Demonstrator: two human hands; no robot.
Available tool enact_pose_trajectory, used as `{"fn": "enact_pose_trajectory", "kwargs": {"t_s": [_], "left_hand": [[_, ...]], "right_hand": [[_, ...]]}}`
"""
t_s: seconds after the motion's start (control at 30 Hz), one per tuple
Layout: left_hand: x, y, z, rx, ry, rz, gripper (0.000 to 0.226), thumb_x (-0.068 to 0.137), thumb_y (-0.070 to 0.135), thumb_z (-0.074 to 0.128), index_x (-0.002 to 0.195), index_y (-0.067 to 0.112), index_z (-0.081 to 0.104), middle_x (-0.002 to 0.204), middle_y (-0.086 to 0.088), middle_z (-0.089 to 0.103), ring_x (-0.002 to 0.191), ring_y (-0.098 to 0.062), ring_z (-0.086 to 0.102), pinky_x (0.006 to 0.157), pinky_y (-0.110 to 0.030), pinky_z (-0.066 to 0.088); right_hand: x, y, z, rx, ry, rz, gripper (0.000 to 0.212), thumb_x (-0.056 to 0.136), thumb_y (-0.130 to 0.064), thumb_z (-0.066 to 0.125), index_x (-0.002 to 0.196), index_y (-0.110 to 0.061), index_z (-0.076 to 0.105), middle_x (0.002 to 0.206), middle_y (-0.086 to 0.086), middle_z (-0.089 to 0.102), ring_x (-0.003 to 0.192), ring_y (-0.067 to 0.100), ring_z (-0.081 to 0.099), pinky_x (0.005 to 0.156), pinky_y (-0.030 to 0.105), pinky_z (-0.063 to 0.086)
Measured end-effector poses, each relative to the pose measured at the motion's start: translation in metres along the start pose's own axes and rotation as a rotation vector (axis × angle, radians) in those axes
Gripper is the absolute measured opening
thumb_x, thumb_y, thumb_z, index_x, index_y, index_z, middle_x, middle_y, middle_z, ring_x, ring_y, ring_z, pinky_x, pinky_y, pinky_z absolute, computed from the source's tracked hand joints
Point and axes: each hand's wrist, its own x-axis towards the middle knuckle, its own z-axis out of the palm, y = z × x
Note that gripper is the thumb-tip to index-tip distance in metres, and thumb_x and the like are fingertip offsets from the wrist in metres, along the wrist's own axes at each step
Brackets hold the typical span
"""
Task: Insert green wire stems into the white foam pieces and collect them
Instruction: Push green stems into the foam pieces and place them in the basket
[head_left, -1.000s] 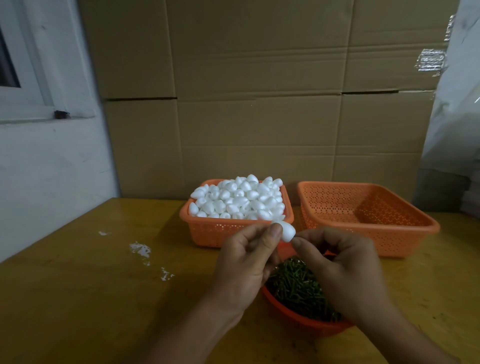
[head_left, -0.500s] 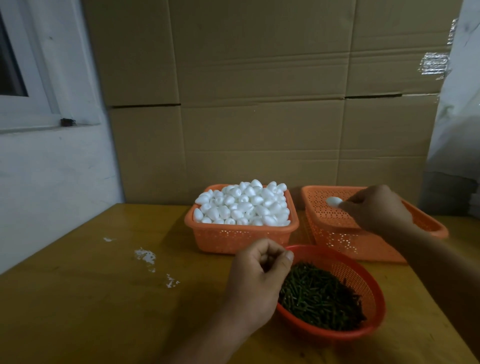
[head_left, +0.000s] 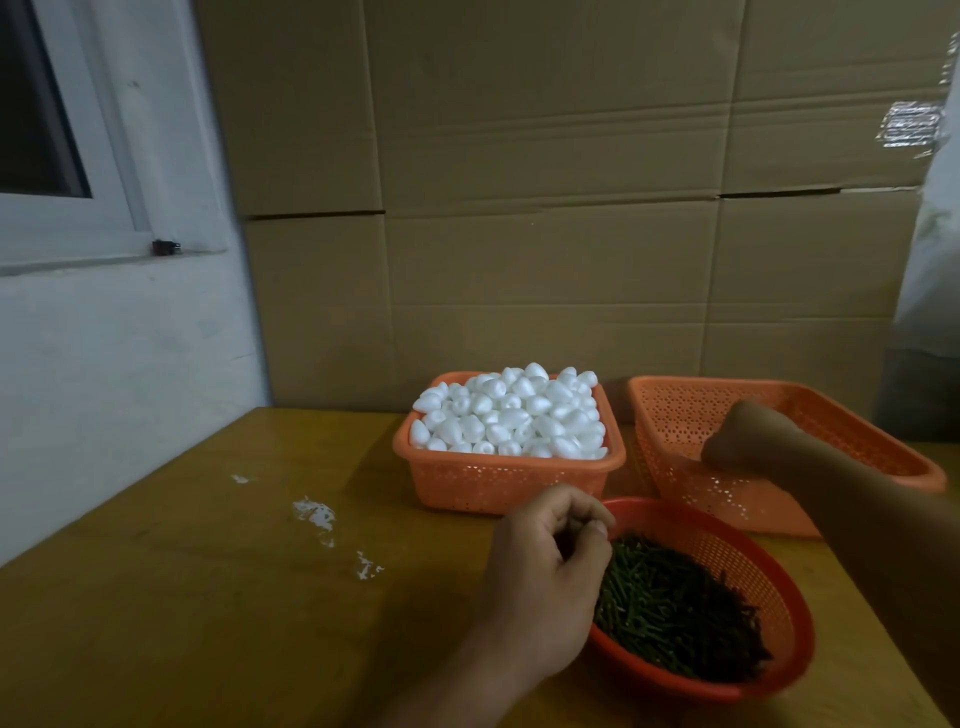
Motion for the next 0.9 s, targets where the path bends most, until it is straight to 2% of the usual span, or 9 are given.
{"fn": "enact_pose_trajectory", "kwargs": {"t_s": [0.1, 0.17, 0.23, 0.33, 0.47, 0.57, 0.63, 0.8, 0.9], "left_hand": [[0.000, 0.000, 0.000, 0.002, 0.001, 0.004, 0.017, 0.097, 0.011, 0.059, 0.088, 0.023, 0.067, 0.068, 0.005, 0.060, 0.061, -0.008, 0.052, 0.056, -0.025, 0.043], [0.000, -0.001, 0.001, 0.001, 0.002, 0.000, 0.016, 0.097, 0.012, 0.060, 0.088, 0.023, 0.067, 0.069, 0.006, 0.060, 0.061, -0.007, 0.053, 0.056, -0.024, 0.043], [0.000, -0.001, 0.001, -0.002, 0.003, -0.003, 0.016, 0.097, 0.012, 0.061, 0.088, 0.024, 0.067, 0.069, 0.006, 0.061, 0.061, -0.005, 0.053, 0.056, -0.023, 0.044], [0.000, -0.003, 0.001, 0.004, -0.005, -0.004, 0.015, 0.096, 0.014, 0.063, 0.088, 0.026, 0.067, 0.069, 0.007, 0.060, 0.061, -0.004, 0.052, 0.056, -0.021, 0.044], [0.000, -0.006, 0.001, 0.032, -0.011, 0.002, 0.013, 0.095, 0.018, 0.066, 0.086, 0.028, 0.066, 0.068, 0.008, 0.060, 0.059, -0.003, 0.052, 0.055, -0.019, 0.042], [0.000, -0.007, 0.002, 0.058, -0.002, 0.013, 0.014, 0.093, 0.020, 0.070, 0.083, 0.028, 0.064, 0.067, 0.008, 0.060, 0.060, -0.002, 0.053, 0.058, -0.019, 0.044], [0.000, -0.008, 0.002, 0.060, 0.004, 0.024, 0.016, 0.092, 0.020, 0.072, 0.080, 0.025, 0.063, 0.066, 0.010, 0.058, 0.061, -0.002, 0.052, 0.058, -0.021, 0.045], [0.002, -0.009, 0.000, 0.083, 0.026, 0.042, 0.023, 0.090, 0.022, 0.074, 0.075, 0.023, 0.056, 0.063, 0.010, 0.055, 0.059, -0.002, 0.050, 0.056, -0.021, 0.046], [0.004, -0.011, -0.001, 0.127, 0.037, 0.060, 0.026, 0.090, 0.022, 0.074, 0.074, 0.024, 0.054, 0.063, 0.004, 0.055, 0.058, -0.003, 0.049, 0.055, -0.022, 0.044]], "right_hand": [[-0.006, -0.001, 0.000, 0.035, -0.013, 0.000, 0.017, 0.086, -0.007, 0.060, 0.070, -0.001, 0.062, 0.065, 0.012, 0.061, 0.059, 0.023, 0.059, 0.046, 0.024, 0.044], [-0.013, -0.002, -0.001, 0.056, -0.019, -0.001, 0.016, 0.086, -0.010, 0.058, 0.072, -0.002, 0.062, 0.068, 0.013, 0.062, 0.069, 0.028, 0.062, 0.067, 0.036, 0.052], [-0.021, -0.001, -0.004, 0.051, 0.007, -0.007, 0.015, 0.085, -0.013, 0.056, 0.074, -0.006, 0.061, 0.070, 0.010, 0.062, 0.074, 0.029, 0.062, 0.087, 0.048, 0.047], [-0.036, -0.001, -0.009, 0.044, 0.157, -0.077, 0.025, 0.086, -0.015, 0.055, 0.062, -0.011, 0.060, 0.061, 0.003, 0.061, 0.065, 0.023, 0.057, 0.097, 0.051, 0.041], [-0.072, -0.006, -0.013, 0.191, 0.301, -0.292, 0.035, 0.092, -0.014, 0.059, 0.057, -0.017, 0.062, 0.054, -0.005, 0.054, 0.060, 0.023, 0.055, 0.082, 0.040, 0.041], [-0.104, -0.010, -0.017, 0.293, 0.297, -0.391, 0.019, 0.094, -0.018, 0.066, 0.109, -0.023, 0.076, 0.091, 0.000, 0.073, 0.091, 0.026, 0.067, 0.093, 0.050, 0.050], [-0.123, -0.007, -0.016, 0.343, 0.326, -0.468, 0.027, 0.092, -0.019, 0.069, 0.119, -0.024, 0.072, 0.089, -0.007, 0.068, 0.090, 0.021, 0.067, 0.092, 0.053, 0.052], [-0.158, 0.009, -0.001, 0.350, 0.342, -0.626, 0.030, 0.090, -0.023, 0.068, 0.119, -0.027, 0.071, 0.081, -0.027, 0.054, 0.076, -0.007, 0.059, 0.063, 0.013, 0.047], [-0.166, 0.015, 0.010, 0.306, 0.279, -0.655, 0.029, 0.089, -0.024, 0.070, 0.117, -0.028, 0.073, 0.084, -0.024, 0.063, 0.073, -0.003, 0.063, 0.063, 0.016, 0.052]]}}
